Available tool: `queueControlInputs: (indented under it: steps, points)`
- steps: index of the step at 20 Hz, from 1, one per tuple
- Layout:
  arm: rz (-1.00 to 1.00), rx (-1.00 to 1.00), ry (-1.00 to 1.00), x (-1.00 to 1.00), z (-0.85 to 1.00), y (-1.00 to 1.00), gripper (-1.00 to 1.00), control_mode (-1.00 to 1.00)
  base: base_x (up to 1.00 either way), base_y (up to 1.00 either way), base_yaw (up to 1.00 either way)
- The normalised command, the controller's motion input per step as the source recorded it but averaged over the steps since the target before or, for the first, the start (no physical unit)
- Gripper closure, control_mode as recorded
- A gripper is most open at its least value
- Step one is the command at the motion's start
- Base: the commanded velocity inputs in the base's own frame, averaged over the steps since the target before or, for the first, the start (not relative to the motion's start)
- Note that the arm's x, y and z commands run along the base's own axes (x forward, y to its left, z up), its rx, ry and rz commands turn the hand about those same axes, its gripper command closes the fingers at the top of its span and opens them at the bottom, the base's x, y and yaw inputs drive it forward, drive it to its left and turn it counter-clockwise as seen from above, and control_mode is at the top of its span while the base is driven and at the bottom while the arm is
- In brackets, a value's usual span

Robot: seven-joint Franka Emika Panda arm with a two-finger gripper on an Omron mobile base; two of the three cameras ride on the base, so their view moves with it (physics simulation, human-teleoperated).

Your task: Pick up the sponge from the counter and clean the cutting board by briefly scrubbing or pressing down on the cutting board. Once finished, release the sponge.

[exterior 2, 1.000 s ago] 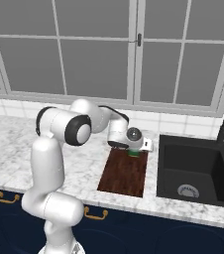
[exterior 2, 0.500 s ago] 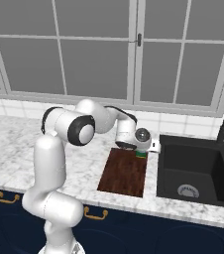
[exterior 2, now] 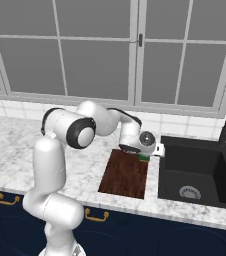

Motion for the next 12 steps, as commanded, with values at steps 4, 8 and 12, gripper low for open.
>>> queueControlInputs:
  steps: [4, 8, 12]
  points:
    - [0.00, -0.01, 0.00, -0.12, -0.04, 0.00, 1.00, -1.00, 0.00, 0.00, 0.00]
    - [0.00, -0.07, 0.08, 0.00, -0.22, 0.00, 1.00, -1.00, 0.00, 0.00, 0.00]
    - [0.00, -0.06, 0.08, -0.02, -0.13, 0.00, 1.00, -1.00, 0.00, 0.00, 0.00]
